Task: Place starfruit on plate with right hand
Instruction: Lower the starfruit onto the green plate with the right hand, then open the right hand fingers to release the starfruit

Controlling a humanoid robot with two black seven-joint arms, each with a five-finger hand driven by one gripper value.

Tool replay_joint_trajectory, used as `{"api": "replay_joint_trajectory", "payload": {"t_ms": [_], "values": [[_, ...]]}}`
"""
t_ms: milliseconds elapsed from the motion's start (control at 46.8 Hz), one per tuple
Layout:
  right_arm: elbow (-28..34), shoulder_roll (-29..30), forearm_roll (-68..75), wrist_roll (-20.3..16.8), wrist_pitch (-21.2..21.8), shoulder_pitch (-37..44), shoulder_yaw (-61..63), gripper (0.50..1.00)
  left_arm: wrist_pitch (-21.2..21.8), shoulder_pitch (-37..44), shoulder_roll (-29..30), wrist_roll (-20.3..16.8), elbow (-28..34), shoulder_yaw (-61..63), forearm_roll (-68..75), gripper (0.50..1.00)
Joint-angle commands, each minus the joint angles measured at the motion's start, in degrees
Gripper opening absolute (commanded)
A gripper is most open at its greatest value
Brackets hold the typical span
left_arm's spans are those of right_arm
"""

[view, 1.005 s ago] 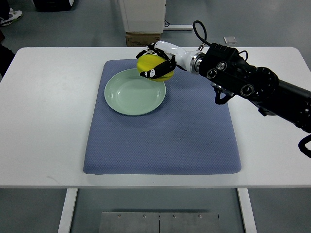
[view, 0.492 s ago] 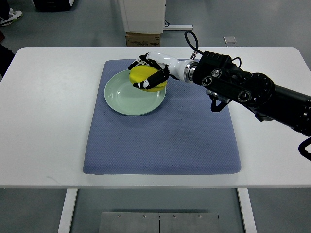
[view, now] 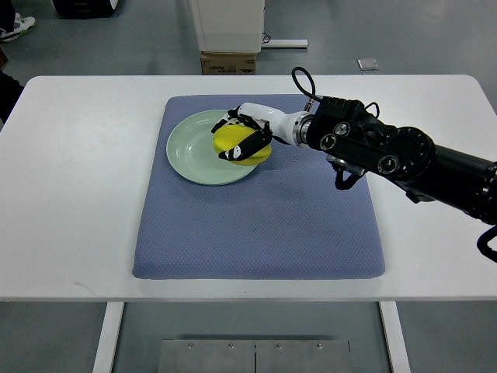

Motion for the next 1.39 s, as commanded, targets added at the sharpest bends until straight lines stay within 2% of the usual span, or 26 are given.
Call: {"api": "replay_joint_trajectory", "payload": {"t_ms": [0,43,235,513,620,984,1368], "values": [[0.0,0.0,0.0,-0.6,-0.1,-0.2,0.0,0.5,0.1,0.0,0.0,0.0,0.0,0.0,0.0,1.0],[0.0,0.0,0.0,-1.1,-0.1,-0.3,0.0,0.5,0.0,0.0,0.0,0.0,0.0,0.0,0.0,1.0],[0.1,0.0,0.0,-2.0,-0.1,-0.3,0.0,0.579,0.1,0.0,0.0,0.0,0.0,0.0,0.0,1.0],[0.3,0.0,0.0,-2.4,-0.1,-0.3,0.0,0.74,0.0,0.0,0.0,0.0,0.0,0.0,0.0,1.0],[0.3,0.0,0.0,-2.4,-0.1,-0.3,-0.1,0.778,0.0,0.0,0.0,0.0,0.0,0.0,0.0,1.0],[0.3,0.0,-0.1,-2.5,-0.1,-0.3,-0.2,0.847,0.0,0.0,0.0,0.0,-0.1,0.0,0.0,1.0],[0.2,0.0,0.0,-2.5,-0.2,-0.3,-0.3,0.859,0.0,0.0,0.0,0.0,0.0,0.0,0.0,1.0]]}}
